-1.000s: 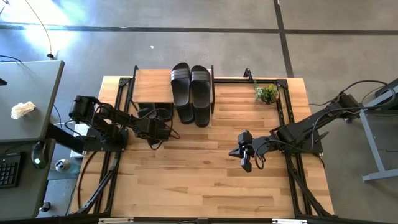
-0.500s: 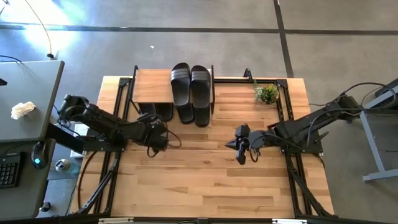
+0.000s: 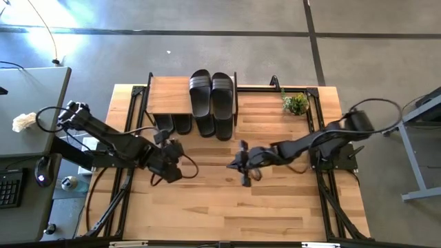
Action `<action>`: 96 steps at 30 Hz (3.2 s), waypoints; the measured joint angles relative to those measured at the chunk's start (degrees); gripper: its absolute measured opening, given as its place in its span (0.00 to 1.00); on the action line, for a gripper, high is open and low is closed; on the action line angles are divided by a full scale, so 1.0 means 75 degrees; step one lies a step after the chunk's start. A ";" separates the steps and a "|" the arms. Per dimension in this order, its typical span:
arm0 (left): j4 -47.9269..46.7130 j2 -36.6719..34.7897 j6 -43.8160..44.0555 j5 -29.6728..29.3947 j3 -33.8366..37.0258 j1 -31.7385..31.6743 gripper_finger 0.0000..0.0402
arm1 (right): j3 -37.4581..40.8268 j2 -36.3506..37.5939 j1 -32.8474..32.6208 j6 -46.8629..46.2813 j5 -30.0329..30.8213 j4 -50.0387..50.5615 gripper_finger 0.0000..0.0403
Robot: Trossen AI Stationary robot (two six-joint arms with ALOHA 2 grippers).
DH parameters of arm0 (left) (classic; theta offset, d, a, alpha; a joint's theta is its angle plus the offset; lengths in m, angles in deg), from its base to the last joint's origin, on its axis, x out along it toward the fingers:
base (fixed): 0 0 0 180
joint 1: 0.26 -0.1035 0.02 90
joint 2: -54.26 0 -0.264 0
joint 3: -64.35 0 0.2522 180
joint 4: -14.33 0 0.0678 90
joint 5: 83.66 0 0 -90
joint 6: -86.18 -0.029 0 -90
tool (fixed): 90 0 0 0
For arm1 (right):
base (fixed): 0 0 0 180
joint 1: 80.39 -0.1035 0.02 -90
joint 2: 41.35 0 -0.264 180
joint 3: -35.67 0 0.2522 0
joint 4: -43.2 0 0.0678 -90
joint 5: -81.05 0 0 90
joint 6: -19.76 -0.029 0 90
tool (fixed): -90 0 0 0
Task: Pick and place slides into the shelf
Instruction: Adjust the black slipper under the shelf, then return to Home Position
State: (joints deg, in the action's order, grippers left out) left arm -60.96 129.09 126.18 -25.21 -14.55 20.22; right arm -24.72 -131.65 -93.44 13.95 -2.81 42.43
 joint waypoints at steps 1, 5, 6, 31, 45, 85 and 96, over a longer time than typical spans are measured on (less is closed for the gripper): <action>0.0033 -0.0040 0.0069 0.0053 -0.0098 0.0090 0.00 | -0.0223 -0.0271 0.0015 0.0081 0.0339 0.0048 0.00; 0.0077 -0.0090 0.0464 0.0168 -0.0304 0.0545 0.00 | -0.1115 -0.1261 0.0061 -0.0287 0.2519 0.1006 0.00; 0.0062 -0.0093 0.0582 0.0185 -0.0304 0.0699 0.00 | -0.1329 -0.1476 0.0097 -0.0531 0.2928 0.1375 0.00; 0.0221 -0.0096 0.3102 -0.0598 0.0606 0.2700 0.00 | -0.1898 -0.2829 0.1460 -0.1990 0.3119 0.1822 0.00; 0.0220 -0.0096 0.3117 -0.0816 0.0623 0.2671 0.00 | -0.1890 -0.2829 0.1858 -0.1816 0.2735 0.1744 0.00; 0.2057 -0.1789 -0.0990 -0.0417 0.0387 0.0563 0.00 | -0.1887 0.3360 0.0840 -0.3623 0.0800 0.5327 0.00; 0.4608 -0.3331 -0.2914 0.2889 0.1488 -0.0896 0.00 | -0.1491 0.4497 -0.0331 -0.6687 -0.0739 0.7953 0.00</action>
State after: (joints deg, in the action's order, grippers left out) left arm -26.41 104.10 104.32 -3.54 -3.38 13.50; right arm -35.90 -97.93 -95.92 -36.20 -8.35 102.08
